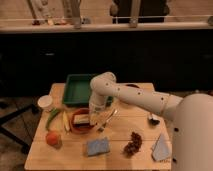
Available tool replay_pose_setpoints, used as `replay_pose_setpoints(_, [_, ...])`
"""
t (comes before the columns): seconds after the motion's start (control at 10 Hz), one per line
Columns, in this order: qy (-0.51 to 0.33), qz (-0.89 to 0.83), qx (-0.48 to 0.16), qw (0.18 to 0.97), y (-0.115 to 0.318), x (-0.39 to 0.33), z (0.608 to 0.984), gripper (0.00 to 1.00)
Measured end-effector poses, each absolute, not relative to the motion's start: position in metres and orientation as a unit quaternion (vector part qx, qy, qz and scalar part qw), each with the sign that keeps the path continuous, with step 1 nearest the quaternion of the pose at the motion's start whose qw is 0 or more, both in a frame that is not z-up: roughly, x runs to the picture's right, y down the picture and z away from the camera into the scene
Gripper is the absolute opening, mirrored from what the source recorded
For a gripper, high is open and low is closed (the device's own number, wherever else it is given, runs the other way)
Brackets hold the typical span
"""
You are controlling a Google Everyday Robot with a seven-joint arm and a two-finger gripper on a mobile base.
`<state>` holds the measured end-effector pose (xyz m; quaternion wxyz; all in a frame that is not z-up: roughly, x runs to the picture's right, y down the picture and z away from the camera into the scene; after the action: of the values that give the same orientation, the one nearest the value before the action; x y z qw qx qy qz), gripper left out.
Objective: Wipe red bowl with eraser
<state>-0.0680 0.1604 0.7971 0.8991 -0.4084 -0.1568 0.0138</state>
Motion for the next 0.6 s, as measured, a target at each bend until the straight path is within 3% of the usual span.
replay_pose_setpoints(0.6, [-0.158,0.022,-0.402,0.902,0.14,-0.068,0.821,0.0])
